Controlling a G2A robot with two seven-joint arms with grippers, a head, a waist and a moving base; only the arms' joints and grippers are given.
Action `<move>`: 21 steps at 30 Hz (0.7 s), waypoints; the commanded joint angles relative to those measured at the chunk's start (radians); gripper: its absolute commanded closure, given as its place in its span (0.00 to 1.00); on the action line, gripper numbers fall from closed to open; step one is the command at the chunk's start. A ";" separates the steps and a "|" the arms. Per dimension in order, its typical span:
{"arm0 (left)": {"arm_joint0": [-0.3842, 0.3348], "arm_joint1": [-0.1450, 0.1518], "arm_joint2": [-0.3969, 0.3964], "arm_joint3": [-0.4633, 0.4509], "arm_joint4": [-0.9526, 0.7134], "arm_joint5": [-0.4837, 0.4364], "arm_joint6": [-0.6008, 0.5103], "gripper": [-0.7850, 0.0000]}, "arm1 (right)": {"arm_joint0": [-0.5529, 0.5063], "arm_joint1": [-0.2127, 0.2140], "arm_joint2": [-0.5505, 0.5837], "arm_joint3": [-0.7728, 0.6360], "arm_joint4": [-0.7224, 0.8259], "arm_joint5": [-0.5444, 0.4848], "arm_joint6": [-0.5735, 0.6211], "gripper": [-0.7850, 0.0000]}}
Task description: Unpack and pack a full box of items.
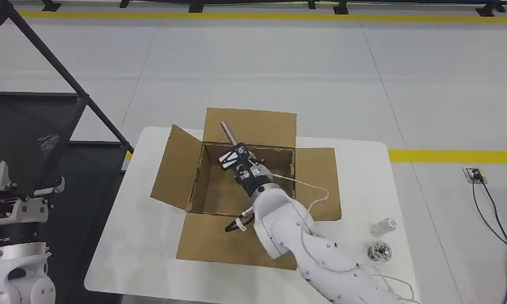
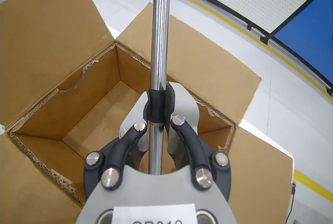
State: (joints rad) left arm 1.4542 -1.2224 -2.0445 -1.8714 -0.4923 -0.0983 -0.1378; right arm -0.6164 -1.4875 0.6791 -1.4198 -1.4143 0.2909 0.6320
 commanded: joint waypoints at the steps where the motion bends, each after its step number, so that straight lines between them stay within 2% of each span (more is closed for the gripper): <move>1: 0.003 0.000 0.001 -0.003 -0.002 -0.001 0.000 0.00 | 0.043 -0.022 -0.027 0.082 0.030 -0.020 0.016 1.00; 11: 0.025 -0.004 -0.002 -0.017 -0.016 -0.013 0.002 0.00 | 0.207 -0.121 -0.103 0.409 0.185 -0.228 0.161 1.00; 21: 0.041 -0.005 -0.020 -0.020 -0.030 -0.023 -0.007 0.00 | 0.311 -0.201 -0.121 0.657 0.292 -0.307 0.260 1.00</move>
State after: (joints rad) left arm 1.4944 -1.2279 -2.0623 -1.8910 -0.5222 -0.1207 -0.1442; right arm -0.3116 -1.6825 0.5600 -0.7847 -1.1276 -0.0119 0.8921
